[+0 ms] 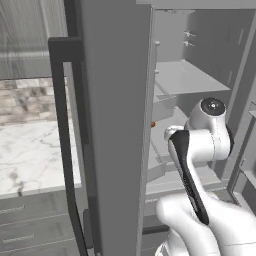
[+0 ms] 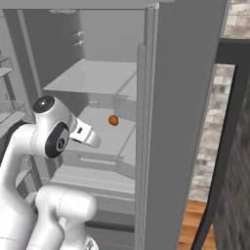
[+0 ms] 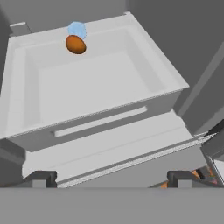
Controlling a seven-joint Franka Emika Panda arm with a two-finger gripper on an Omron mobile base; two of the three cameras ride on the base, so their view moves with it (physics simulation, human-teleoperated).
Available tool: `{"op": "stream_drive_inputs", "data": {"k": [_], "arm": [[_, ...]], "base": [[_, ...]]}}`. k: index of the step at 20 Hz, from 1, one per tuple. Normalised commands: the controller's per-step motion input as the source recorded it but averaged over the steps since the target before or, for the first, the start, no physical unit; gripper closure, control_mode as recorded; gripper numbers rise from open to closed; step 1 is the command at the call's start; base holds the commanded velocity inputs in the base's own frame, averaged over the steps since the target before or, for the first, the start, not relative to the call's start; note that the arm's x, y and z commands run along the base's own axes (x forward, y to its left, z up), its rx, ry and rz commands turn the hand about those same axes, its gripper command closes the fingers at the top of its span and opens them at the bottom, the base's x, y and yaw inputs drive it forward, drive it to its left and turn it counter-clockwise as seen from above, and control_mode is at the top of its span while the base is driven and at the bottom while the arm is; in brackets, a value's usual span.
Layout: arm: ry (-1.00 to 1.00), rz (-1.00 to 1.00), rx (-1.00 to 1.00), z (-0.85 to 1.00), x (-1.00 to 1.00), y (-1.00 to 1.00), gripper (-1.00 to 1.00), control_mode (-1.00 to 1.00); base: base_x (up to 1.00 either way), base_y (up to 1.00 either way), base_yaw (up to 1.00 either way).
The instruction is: Pick the mango and tangerine from the fridge and place them on the plate next to the blender to make a fruit smoothie.
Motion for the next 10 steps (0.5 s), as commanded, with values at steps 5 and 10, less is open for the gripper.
{"op": "stream_drive_inputs", "data": {"k": [5,10], "arm": [[0.03,0.02,0.00,-0.03,0.92,0.00,-1.00,-1.00],[0.08,0.05,0.00,-0.37,0.87,-0.07,-1.00,-1.00]], "base": [[0.00,0.00,0.00],[0.00,0.00,0.00]]}}
